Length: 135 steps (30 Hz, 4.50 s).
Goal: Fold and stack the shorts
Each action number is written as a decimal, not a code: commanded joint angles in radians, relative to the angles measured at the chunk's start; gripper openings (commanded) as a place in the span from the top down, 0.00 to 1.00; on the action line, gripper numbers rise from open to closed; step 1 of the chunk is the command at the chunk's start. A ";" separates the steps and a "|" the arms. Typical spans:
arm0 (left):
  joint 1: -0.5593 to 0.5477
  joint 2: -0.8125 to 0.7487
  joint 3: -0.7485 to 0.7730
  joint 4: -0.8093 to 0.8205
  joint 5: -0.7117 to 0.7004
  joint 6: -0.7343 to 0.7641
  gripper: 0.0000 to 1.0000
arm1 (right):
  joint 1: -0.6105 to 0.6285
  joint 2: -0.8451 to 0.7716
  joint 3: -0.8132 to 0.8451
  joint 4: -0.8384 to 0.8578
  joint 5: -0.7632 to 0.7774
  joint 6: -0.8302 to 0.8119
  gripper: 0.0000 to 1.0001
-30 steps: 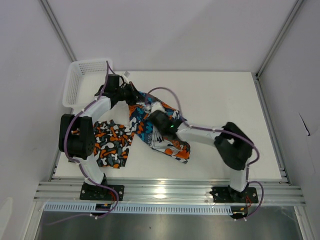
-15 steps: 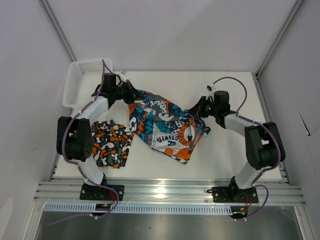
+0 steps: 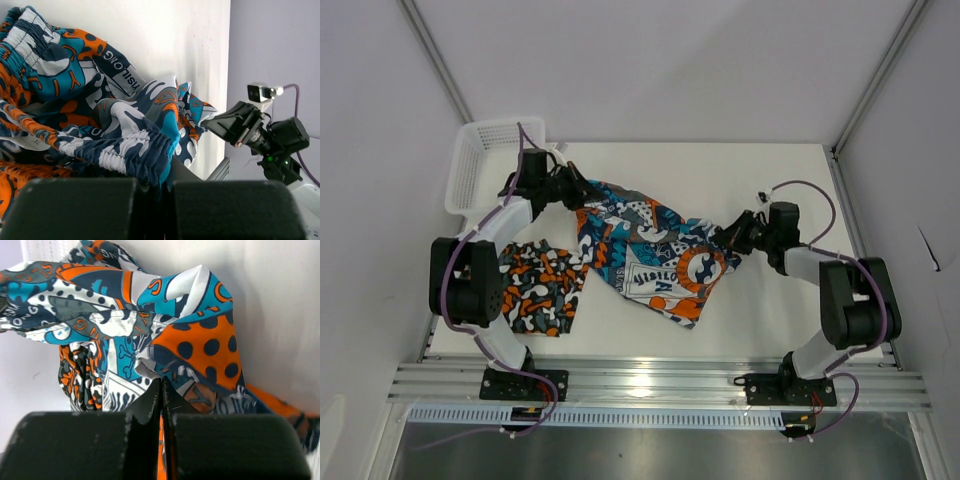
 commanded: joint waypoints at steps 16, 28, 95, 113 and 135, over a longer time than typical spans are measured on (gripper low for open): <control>0.008 -0.068 -0.025 0.059 0.002 -0.029 1.00 | -0.132 -0.096 -0.137 0.107 -0.021 0.062 0.51; 0.009 -0.064 -0.018 0.059 0.008 -0.032 1.00 | -0.179 -0.056 -0.131 0.175 -0.058 0.125 0.50; 0.181 -0.435 0.176 0.729 0.186 -0.748 1.00 | -0.303 -0.226 0.868 0.130 -0.509 0.525 1.00; 0.198 -0.680 0.052 0.561 0.255 -0.736 1.00 | -0.380 -0.447 0.854 -0.402 -0.588 0.309 1.00; 0.072 -0.036 0.543 0.835 0.217 -0.971 1.00 | -0.414 0.043 1.244 0.187 -0.588 0.755 1.00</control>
